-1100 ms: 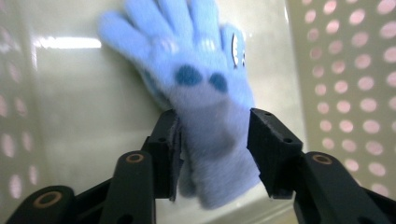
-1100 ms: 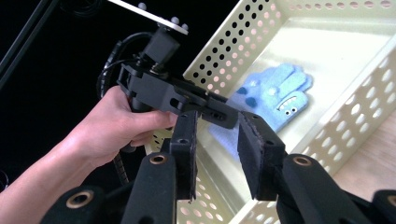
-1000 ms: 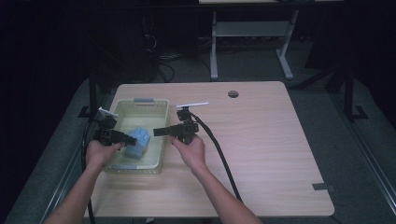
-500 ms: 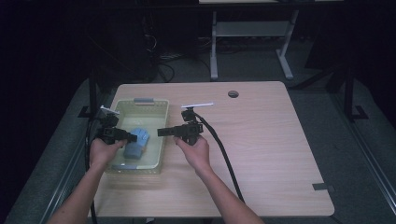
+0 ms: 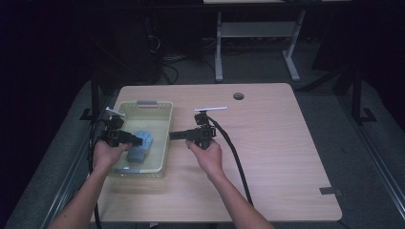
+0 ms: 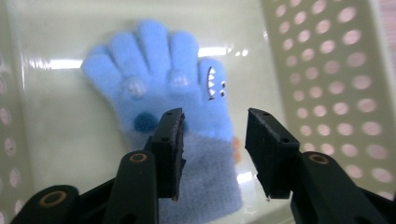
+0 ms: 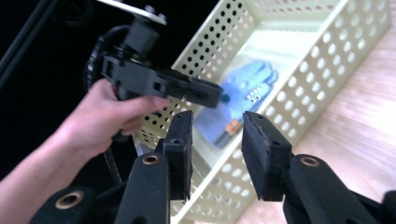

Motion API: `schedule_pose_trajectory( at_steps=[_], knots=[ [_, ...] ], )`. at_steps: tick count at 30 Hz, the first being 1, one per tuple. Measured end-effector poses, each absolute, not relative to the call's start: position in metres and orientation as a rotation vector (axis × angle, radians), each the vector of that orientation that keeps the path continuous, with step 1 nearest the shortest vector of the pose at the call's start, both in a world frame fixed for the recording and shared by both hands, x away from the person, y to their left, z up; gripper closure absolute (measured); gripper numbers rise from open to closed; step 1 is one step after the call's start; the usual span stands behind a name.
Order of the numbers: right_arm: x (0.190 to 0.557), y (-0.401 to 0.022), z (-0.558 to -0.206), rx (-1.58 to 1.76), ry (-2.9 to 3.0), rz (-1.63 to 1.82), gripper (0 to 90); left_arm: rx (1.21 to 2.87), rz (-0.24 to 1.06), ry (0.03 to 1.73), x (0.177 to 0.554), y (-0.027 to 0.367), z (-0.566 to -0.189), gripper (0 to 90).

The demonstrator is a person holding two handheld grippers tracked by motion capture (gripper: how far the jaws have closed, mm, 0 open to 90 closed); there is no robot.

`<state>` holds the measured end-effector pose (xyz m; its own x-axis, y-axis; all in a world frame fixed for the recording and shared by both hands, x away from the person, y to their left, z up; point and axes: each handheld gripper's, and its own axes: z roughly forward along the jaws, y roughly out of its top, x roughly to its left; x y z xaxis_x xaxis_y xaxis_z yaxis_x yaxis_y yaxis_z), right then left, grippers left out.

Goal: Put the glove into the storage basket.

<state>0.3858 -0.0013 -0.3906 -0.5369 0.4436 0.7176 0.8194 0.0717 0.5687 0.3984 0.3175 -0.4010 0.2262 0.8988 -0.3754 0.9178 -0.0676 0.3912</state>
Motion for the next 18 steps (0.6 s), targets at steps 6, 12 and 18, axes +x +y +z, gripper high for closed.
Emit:
schedule_pose_trajectory(
  at_steps=[6, 12, 18],
  knots=[
    [0.385, -0.009, -0.389, -1.270, -2.017, -1.458, 62.0, 1.945, -0.060, 1.599, 0.394, 0.313, -0.396, 48.5],
    [0.387, -0.020, -0.388, -1.277, -2.013, -1.453, 55.6, 1.920, -0.073, 1.531, 0.393, 0.306, -0.388, 44.8],
    [0.387, -0.039, -0.390, -1.291, -1.991, -1.453, 51.4, 1.860, -0.072, 1.486, 0.390, 0.301, -0.379, 41.7]
  ],
)
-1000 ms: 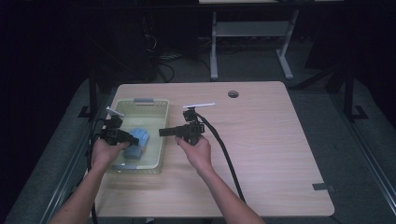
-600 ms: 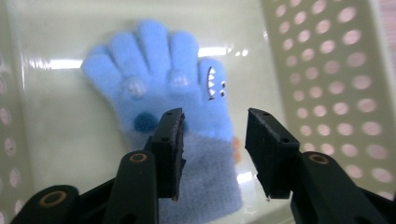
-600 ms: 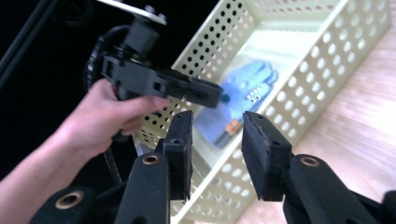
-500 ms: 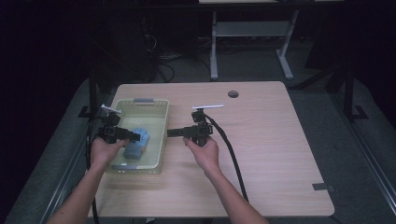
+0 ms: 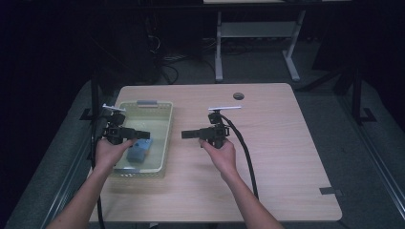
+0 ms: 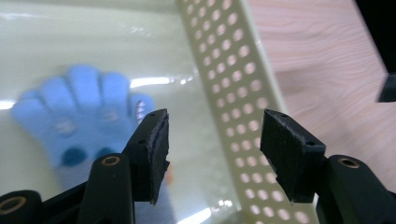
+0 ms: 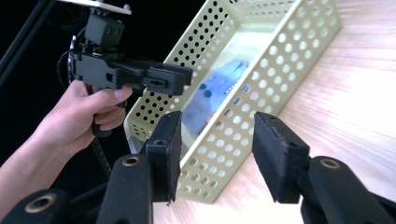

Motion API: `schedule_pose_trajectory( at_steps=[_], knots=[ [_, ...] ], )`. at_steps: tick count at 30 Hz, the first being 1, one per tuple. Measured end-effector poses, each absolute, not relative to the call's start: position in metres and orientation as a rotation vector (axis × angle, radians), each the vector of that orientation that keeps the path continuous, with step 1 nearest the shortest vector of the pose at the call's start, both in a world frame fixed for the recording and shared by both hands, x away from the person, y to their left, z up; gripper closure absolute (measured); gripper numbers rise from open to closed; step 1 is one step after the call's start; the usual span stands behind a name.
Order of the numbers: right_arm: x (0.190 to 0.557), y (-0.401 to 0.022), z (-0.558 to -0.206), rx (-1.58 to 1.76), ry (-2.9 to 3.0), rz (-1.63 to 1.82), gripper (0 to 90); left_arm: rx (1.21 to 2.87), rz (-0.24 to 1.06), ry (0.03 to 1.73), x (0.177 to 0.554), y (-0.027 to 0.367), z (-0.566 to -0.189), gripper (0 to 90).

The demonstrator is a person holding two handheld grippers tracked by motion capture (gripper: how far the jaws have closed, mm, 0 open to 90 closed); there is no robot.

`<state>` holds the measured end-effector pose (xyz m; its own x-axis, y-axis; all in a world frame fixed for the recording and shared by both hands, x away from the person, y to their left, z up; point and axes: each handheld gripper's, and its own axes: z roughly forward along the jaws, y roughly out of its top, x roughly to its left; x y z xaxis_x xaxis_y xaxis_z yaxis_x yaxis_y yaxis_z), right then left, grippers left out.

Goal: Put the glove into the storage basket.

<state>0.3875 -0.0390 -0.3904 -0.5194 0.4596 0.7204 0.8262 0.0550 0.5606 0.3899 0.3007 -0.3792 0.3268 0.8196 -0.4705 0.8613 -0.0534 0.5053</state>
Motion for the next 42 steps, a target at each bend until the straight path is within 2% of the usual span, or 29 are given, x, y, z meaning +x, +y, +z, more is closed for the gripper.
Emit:
schedule_pose_trajectory(
  at_steps=[5, 24, 42],
  knots=[
    [0.387, -0.057, -0.392, -1.326, -1.965, -1.472, 47.2, 1.862, -0.051, 1.454, 0.388, 0.291, -0.374, 39.5],
    [0.383, -0.103, -0.395, -1.392, -1.933, -1.502, 43.9, 1.900, -0.090, 1.313, 0.386, 0.247, -0.364, 30.5],
    [0.376, -0.147, -0.397, -1.472, -1.912, -1.531, 37.2, 1.912, -0.106, 1.224, 0.380, 0.219, -0.361, 27.7]
  ],
)
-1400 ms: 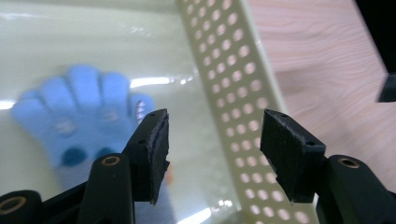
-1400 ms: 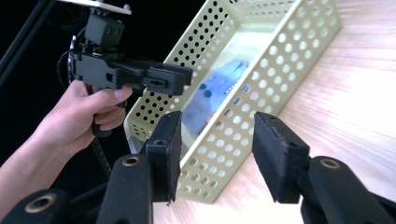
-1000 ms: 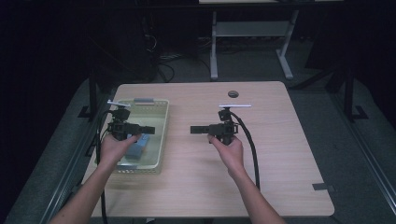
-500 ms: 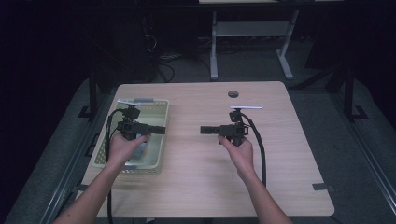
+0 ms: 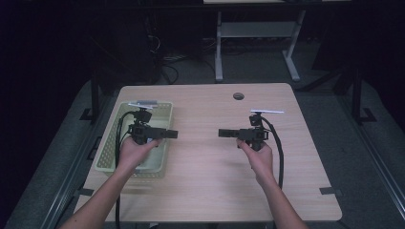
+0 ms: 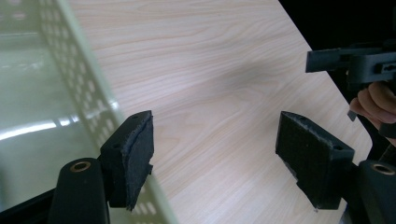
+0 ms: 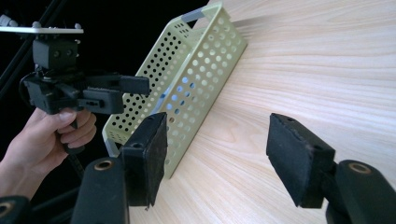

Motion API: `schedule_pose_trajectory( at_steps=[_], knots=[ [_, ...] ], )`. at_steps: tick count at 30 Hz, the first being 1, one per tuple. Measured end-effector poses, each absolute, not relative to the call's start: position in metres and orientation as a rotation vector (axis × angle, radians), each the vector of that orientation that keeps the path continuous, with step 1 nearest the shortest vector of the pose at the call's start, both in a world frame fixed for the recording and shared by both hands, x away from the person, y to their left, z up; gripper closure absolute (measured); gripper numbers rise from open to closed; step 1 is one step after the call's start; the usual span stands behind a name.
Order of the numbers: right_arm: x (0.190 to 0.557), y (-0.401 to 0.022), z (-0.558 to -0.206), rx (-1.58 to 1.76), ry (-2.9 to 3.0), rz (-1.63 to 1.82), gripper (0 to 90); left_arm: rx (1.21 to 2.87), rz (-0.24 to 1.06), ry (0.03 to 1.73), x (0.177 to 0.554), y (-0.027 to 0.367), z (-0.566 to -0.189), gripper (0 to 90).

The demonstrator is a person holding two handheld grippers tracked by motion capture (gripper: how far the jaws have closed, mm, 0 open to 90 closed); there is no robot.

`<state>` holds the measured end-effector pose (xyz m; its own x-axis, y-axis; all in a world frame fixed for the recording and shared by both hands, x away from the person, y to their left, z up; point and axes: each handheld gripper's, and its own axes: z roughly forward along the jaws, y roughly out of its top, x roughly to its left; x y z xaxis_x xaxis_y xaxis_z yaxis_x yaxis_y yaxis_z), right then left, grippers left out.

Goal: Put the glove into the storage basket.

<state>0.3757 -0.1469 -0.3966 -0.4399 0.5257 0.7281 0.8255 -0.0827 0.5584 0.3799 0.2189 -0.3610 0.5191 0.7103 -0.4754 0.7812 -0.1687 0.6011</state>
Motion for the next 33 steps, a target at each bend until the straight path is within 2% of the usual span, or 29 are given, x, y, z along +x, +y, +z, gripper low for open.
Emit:
schedule_pose_trajectory(
  at_steps=[33],
  knots=[
    [0.362, -0.202, -0.403, -1.577, -1.894, -1.536, 34.3, 1.956, -0.100, 1.037, 0.362, 0.158, -0.357, 27.0]
  ],
)
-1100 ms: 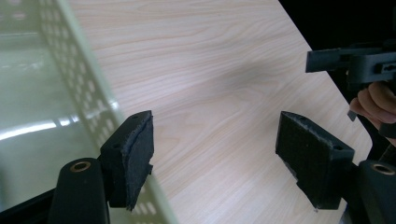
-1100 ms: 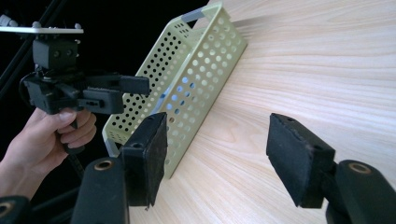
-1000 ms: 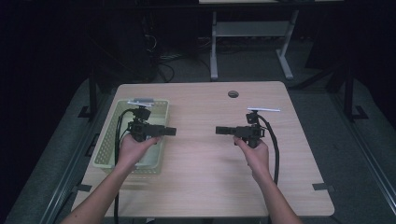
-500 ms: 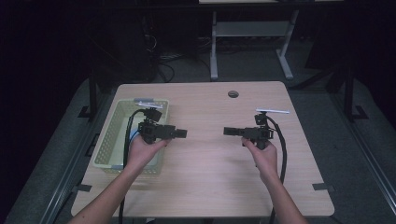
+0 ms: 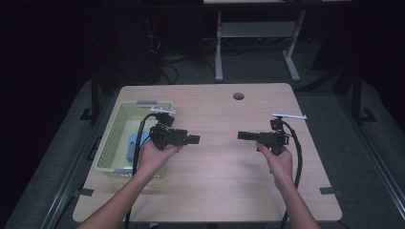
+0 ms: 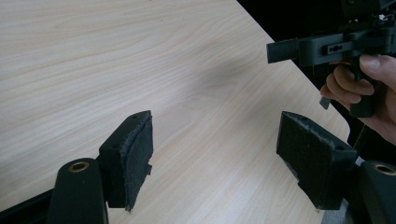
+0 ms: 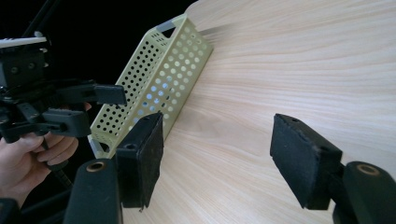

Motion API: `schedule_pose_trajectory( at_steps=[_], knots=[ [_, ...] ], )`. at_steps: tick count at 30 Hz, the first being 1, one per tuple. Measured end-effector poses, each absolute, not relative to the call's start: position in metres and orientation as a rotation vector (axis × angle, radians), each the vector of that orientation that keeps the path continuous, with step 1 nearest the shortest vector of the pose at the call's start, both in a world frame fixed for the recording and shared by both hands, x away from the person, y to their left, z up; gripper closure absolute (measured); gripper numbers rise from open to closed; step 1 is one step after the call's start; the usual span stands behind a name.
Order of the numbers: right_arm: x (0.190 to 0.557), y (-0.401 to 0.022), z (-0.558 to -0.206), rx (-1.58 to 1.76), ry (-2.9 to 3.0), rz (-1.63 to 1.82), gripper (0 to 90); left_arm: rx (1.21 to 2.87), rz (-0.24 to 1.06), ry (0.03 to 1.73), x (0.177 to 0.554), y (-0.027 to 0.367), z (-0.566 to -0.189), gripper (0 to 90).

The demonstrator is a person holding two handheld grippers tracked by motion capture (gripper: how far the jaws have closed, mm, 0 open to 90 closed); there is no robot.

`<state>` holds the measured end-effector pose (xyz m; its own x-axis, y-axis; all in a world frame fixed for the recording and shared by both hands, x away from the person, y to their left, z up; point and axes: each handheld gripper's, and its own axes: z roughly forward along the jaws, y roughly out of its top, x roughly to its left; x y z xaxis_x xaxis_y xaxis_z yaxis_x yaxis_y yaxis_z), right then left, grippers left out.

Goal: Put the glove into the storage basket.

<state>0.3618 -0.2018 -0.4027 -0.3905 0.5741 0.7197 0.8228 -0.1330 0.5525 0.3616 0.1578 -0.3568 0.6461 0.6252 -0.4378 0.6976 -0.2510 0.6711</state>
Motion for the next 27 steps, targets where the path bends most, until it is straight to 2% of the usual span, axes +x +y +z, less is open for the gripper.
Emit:
schedule_pose_trajectory(
  at_steps=[27],
  knots=[
    [0.345, -0.240, -0.422, -1.664, -1.851, -1.531, 32.3, 1.985, -0.149, 0.940, 0.342, 0.126, -0.371, 26.3]
  ],
)
